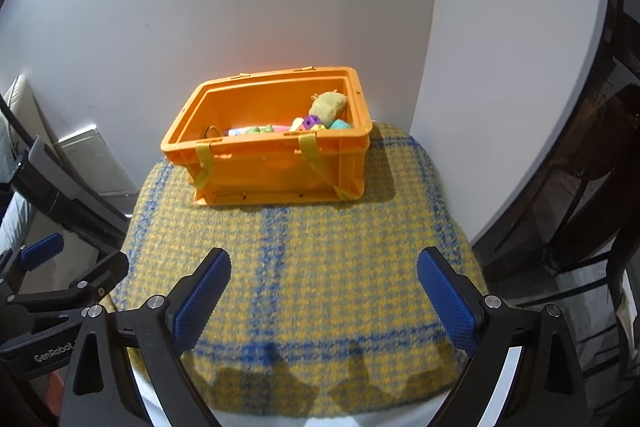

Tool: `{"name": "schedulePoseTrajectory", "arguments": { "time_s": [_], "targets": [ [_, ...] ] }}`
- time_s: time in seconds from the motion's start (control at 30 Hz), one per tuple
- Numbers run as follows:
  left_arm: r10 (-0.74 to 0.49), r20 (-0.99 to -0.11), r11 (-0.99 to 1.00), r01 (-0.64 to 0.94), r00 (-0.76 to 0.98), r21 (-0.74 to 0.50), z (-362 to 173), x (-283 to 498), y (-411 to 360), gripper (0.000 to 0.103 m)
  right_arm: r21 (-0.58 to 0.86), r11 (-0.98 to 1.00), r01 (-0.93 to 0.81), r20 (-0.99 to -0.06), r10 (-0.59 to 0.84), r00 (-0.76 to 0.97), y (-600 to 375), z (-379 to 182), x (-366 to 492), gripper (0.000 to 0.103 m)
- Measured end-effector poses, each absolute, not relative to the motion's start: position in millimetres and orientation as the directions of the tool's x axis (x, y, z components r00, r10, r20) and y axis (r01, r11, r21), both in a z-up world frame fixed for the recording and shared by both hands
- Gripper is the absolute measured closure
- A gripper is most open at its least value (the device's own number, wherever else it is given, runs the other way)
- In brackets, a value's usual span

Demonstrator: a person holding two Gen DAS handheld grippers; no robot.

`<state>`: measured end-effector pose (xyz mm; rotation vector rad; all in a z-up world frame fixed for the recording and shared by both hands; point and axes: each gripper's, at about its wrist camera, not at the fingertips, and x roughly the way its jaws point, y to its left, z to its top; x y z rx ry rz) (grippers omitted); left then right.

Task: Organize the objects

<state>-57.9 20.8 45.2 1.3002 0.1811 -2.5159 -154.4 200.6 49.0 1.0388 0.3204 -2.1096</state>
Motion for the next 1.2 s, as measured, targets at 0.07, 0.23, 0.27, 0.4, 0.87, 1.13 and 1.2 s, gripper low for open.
{"name": "schedulePoseTrajectory", "arguments": {
  "time_s": [0.07, 0.23, 0.27, 0.4, 0.87, 1.13, 1.2],
  "targets": [
    [-0.203, -0.819, -0.947, 0.321, -0.536, 0.025, 44, -52, 24, 0.000, 0.099, -0.686, 0.721, -0.767, -0.514, -0.384, 204, 49, -150, 0.008],
    [-0.207, -0.834, -0.942, 0.335, -0.512, 0.028, 38, -38, 24, 0.000, 0.099, -0.683, 0.723, -0.777, -0.507, -0.373, 213, 47, -136, 0.008],
    [-0.207, -0.836, -0.941, 0.337, -0.507, 0.029, 36, -35, 25, 0.000, 0.102, -0.682, 0.724, -0.780, -0.507, -0.368, 215, 46, -134, 0.008],
    [-0.210, -0.845, -0.939, 0.344, -0.493, 0.032, 31, -25, 30, 0.000, 0.099, -0.687, 0.720, -0.790, -0.494, -0.363, 221, 40, -127, 0.008],
    [-0.216, -0.855, -0.934, 0.355, -0.471, 0.040, 28, -14, 34, 0.000, 0.106, -0.700, 0.706, -0.808, -0.474, -0.349, 234, 29, -122, 0.008],
    [-0.222, -0.855, -0.935, 0.352, -0.469, 0.049, 27, -17, 37, 0.000, 0.107, -0.705, 0.701, -0.807, -0.474, -0.353, 233, 30, -123, 0.008],
    [-0.224, -0.854, -0.934, 0.354, -0.469, 0.050, 27, -17, 37, 0.000, 0.109, -0.706, 0.700, -0.808, -0.474, -0.351, 233, 30, -122, 0.008]
  ]
}}
